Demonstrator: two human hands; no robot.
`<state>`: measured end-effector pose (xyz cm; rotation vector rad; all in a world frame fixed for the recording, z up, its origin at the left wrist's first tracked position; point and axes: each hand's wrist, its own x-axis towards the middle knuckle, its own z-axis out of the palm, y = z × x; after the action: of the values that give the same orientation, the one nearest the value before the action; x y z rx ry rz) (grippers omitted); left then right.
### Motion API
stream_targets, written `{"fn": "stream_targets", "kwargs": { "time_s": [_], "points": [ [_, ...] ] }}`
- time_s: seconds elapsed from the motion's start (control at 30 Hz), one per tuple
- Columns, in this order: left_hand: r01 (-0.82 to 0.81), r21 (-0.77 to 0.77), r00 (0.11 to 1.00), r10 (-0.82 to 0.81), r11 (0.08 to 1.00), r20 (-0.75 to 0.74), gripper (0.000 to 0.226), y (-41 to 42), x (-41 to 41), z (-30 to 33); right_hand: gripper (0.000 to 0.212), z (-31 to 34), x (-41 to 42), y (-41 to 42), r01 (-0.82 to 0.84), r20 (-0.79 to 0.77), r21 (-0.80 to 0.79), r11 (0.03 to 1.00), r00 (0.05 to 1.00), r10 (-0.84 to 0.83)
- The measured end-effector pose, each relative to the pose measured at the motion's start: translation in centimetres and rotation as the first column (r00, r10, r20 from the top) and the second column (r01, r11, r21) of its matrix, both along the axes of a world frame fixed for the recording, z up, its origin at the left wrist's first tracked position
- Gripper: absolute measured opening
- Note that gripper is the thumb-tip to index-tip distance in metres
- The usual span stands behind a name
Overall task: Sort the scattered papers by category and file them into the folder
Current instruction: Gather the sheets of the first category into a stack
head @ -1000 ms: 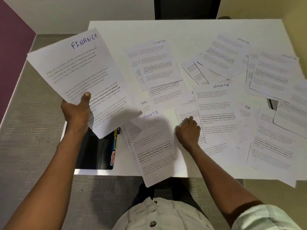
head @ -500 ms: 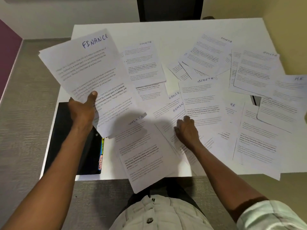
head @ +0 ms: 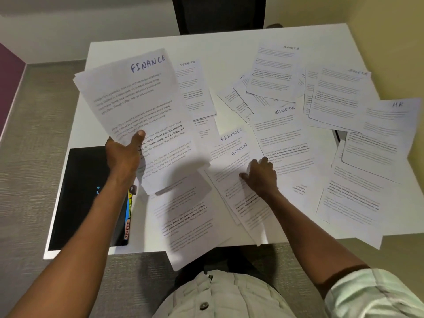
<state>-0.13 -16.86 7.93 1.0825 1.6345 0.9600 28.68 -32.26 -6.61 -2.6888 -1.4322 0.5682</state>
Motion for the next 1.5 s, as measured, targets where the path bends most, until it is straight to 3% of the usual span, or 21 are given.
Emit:
{"fn": "stream_targets", "kwargs": {
  "time_s": [0.17, 0.3, 0.4, 0.5, 0.63, 0.83, 1.03, 1.2, 1.33, 1.5],
  "points": [
    [0.020, 0.004, 0.998, -0.019, 1.000, -0.060, 0.046, -1.3, 2.0, -0.1, 0.028, 0.6, 2.6, 5.8, -0.218, 0.013, 0.269, 0.938, 0.975, 0.223],
    [0.062, 0.023, 0.992, -0.059, 0.998, -0.108, 0.031, -2.1, 2.3, -0.2, 0.039, 1.3, 4.7, 10.8, -0.265, -0.027, 0.216, 0.940, 0.961, 0.277],
    [0.073, 0.041, 0.987, -0.066, 0.996, -0.148, 0.025, -2.6, 2.4, -0.4, 0.056, 0.4, 6.2, 12.4, -0.353, 0.027, 0.071, 0.933, 0.936, 0.352],
    [0.062, 0.043, 0.989, -0.056, 0.997, -0.140, 0.027, -2.9, 2.5, -0.6, 0.054, -0.2, 7.0, 13.4, -0.394, 0.067, -0.005, 0.919, 0.917, 0.393],
    [0.055, 0.032, 0.992, -0.051, 0.998, -0.113, 0.034, -3.4, 2.2, -0.7, 0.046, 0.1, 7.1, 14.4, -0.368, -0.006, -0.095, 0.925, 0.929, 0.369],
    [0.006, 0.059, 0.992, 0.002, 0.998, -0.127, 0.036, -4.2, 2.8, 0.2, 0.045, -0.5, 6.8, 14.4, -0.455, 0.063, 0.008, 0.890, 0.889, 0.454],
    [0.010, 0.057, 0.993, -0.003, 0.998, -0.117, 0.038, -5.3, 2.8, 0.6, 0.033, -0.4, 6.7, 14.1, -0.440, 0.072, -0.019, 0.898, 0.895, 0.440],
    [0.025, 0.075, 0.997, -0.019, 0.997, -0.080, 0.037, -5.8, 2.5, 1.3, 0.043, 0.7, 7.3, 13.2, -0.217, -0.190, 0.095, 0.972, 0.954, 0.232],
    [0.015, 0.080, 0.998, -0.010, 0.997, -0.062, 0.038, -5.4, 2.3, 1.7, 0.053, 1.4, 7.4, 12.4, -0.065, -0.258, 0.158, 0.985, 0.960, 0.105],
    [0.032, 0.084, 0.999, -0.028, 0.996, -0.045, 0.036, -5.0, 2.5, 2.5, 0.036, 5.9, 8.2, 12.9, 0.289, -0.397, 0.230, 0.929, 0.900, -0.181]
  ]
}}
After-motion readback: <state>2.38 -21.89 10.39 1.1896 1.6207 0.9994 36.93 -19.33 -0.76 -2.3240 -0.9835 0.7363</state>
